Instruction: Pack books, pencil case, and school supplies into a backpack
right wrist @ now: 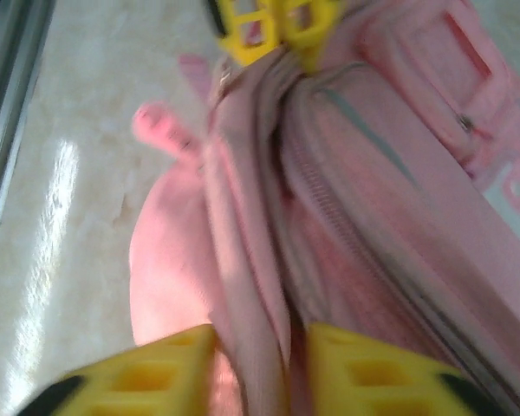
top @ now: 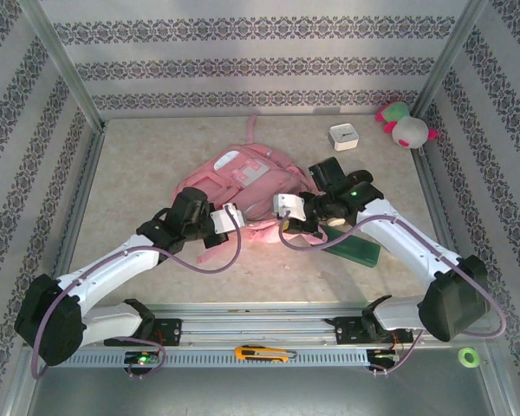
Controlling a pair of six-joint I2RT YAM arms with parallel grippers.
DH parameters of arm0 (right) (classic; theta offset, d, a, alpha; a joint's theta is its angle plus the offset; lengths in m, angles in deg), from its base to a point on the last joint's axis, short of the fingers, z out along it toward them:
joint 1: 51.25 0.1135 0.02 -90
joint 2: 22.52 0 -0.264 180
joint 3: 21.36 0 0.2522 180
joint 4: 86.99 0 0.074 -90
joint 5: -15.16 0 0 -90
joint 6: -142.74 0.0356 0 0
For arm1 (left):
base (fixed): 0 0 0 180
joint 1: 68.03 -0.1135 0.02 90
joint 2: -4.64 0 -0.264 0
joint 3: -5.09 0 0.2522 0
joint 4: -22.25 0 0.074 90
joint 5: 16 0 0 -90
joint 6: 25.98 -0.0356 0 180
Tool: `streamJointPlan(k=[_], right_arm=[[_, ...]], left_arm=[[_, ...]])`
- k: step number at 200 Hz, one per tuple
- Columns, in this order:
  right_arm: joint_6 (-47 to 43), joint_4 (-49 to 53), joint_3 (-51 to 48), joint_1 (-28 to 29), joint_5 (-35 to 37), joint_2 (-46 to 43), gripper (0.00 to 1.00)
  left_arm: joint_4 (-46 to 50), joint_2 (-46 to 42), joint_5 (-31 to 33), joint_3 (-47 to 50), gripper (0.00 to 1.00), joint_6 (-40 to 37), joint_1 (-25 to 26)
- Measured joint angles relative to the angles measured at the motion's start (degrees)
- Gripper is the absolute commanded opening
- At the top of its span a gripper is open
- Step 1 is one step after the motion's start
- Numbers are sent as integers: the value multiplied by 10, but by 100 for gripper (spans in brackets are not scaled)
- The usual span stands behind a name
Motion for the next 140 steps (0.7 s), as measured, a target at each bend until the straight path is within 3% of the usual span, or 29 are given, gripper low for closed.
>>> streamJointPlan(k=[13, 36, 88, 116, 140], right_arm=[[73, -13, 0, 3, 16, -21, 56], [239, -23, -2, 31, 94, -79, 60], [630, 13, -34, 209, 297, -200, 50], [832, 19, -52, 286, 370, -181, 50], [937, -5, -58, 326, 416, -135, 50]], left_arm=[[1, 6, -15, -2, 0, 31, 0], [4, 16, -40, -3, 0, 104, 0], [4, 16, -79, -1, 0, 219, 0], [12, 23, -101, -7, 0, 250, 0], [20, 44, -120, -23, 0, 267, 0]])
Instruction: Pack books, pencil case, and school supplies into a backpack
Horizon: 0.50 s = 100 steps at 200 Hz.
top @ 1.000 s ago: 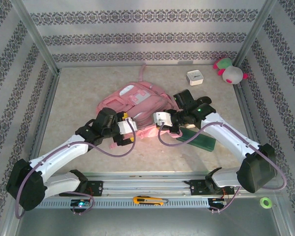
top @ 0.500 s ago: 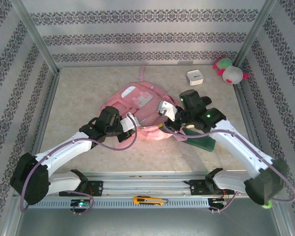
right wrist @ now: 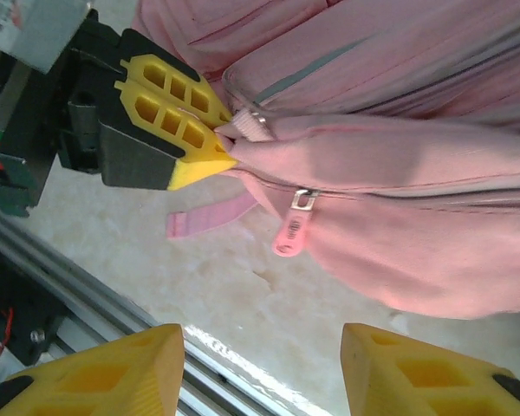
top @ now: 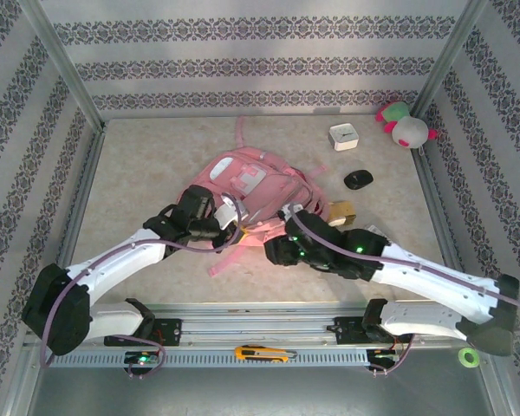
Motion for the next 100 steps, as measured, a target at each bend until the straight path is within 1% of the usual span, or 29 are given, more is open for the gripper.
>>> streamJointPlan(k=[29, 53, 75, 100], right_arm=[[80, -42, -1, 6, 44, 50, 49], [130, -61, -9, 6, 80, 71, 48], [154, -64, -20, 5, 100, 81, 47], [163, -71, -21, 5, 107, 102, 44]], left_arm=[[0, 10, -16, -5, 0, 18, 0], [1, 11, -24, -5, 0, 30, 0], [0, 11, -27, -5, 0, 38, 0], [0, 11, -29, -5, 0, 43, 0]])
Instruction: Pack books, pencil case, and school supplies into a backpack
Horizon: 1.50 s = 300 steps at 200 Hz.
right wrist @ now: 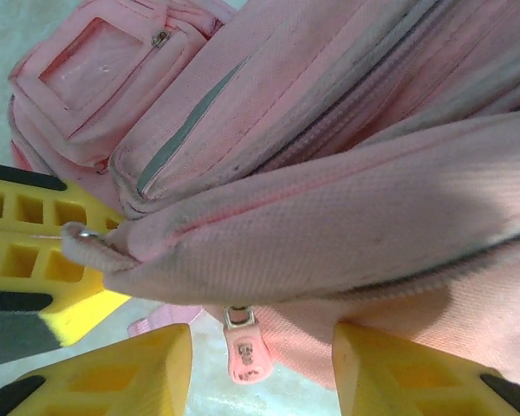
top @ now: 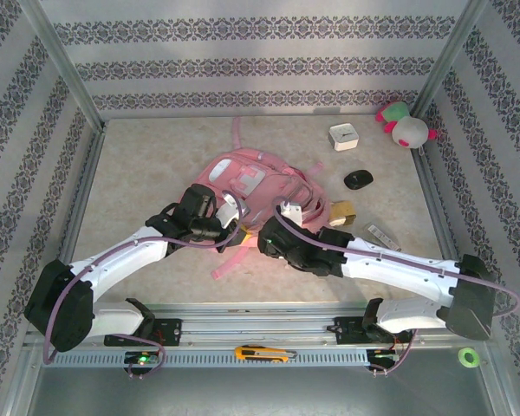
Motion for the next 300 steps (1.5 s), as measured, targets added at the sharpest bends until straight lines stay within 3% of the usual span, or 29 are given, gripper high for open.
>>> streamJointPlan(k=[32, 65, 110, 165, 210, 222, 240, 248, 277, 300], right_arm=[[-1, -7, 0, 0, 6, 23, 40], [-1, -3, 0, -3, 19, 32, 16], [-3, 1, 4, -7, 22, 32, 1], [-55, 20, -5, -72, -38, -19, 0], [-148, 9, -44, -143, -163, -82, 0], [-165, -6, -53, -148, -197, -85, 0], [-175, -34, -70, -149, -240, -79, 0], [-176, -41, -76, -148, -253, -72, 0], [-172, -47, -87, -130, -272, -26, 0], [-165, -56, -88, -107, -278, 4, 0]], left_arm=[[0, 0, 0, 0, 0, 2, 0], [1, 0, 0, 0, 0, 6, -1], [10, 0, 1, -5, 0, 1, -3], [74, -5, 37, -34, 0, -56, -13], [142, -32, 87, -47, 0, -120, -34], [158, -38, 94, -48, 11, -132, -39], [181, -47, 102, -48, 45, -131, -47], [193, -53, 107, -48, 54, -115, -52], [184, -116, 124, -29, 69, 17, -63], [174, -186, 171, 4, 67, 166, -63]])
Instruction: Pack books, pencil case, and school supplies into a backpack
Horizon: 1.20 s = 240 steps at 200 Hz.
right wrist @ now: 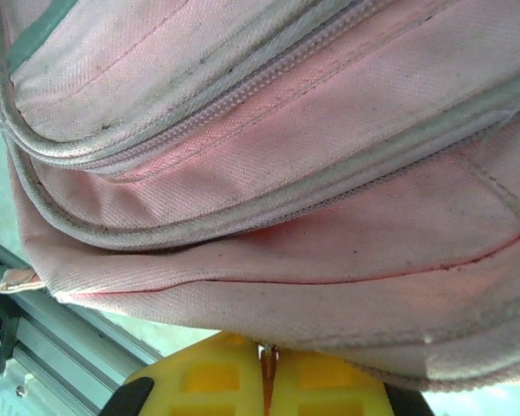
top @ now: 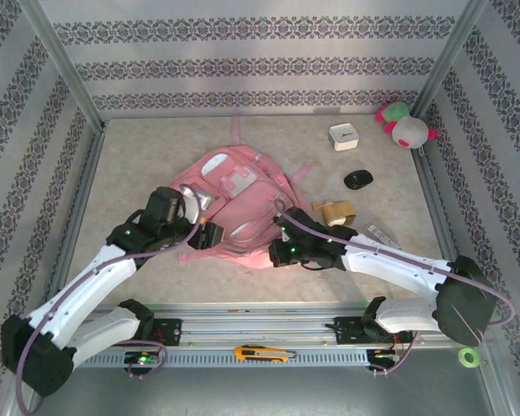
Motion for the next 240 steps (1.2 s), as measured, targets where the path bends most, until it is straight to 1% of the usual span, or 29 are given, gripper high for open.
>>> streamJointPlan(k=[15, 32, 48, 63, 92, 110, 133, 146, 159, 179, 213, 221, 240], right_arm=[[2, -6, 0, 15, -3, 14, 0], [6, -16, 0, 29, -3, 26, 0], [11, -30, 0, 41, -5, 36, 0], [13, -39, 0, 54, -4, 46, 0], [20, -78, 1, 81, -7, 77, 0], [25, -112, 7, 93, -9, 108, 0], [25, -160, 19, 96, -13, 144, 0], [24, -185, 24, 96, -14, 156, 0], [19, -207, 27, 96, -18, 162, 0], [7, -231, 28, 93, -33, 162, 0], [-3, -273, 21, 71, -72, 162, 0], [-3, -280, 17, 65, -80, 162, 0], [-3, -296, 7, 53, -96, 162, 0]], left_arm=[[-2, -25, 39, 26, 66, 91, 0], [-15, -31, 74, 66, 64, 171, -2], [-44, -19, 91, 108, 60, 235, -12], [-83, 11, 94, 137, 60, 280, -30], [-171, 108, 85, 145, 61, 320, -59], [-212, 170, 73, 135, 62, 323, -81], [-259, 235, 52, 96, 62, 313, -111], [-270, 255, 42, 64, 65, 291, -124], [-270, 255, 31, 33, 69, 254, -128], [-266, 218, 11, 1, 69, 158, -128], [-219, 94, -8, 0, 70, -83, -128], [-200, 77, -26, 0, 69, -144, -128], [-125, 62, -103, -1, 70, -301, -126]])
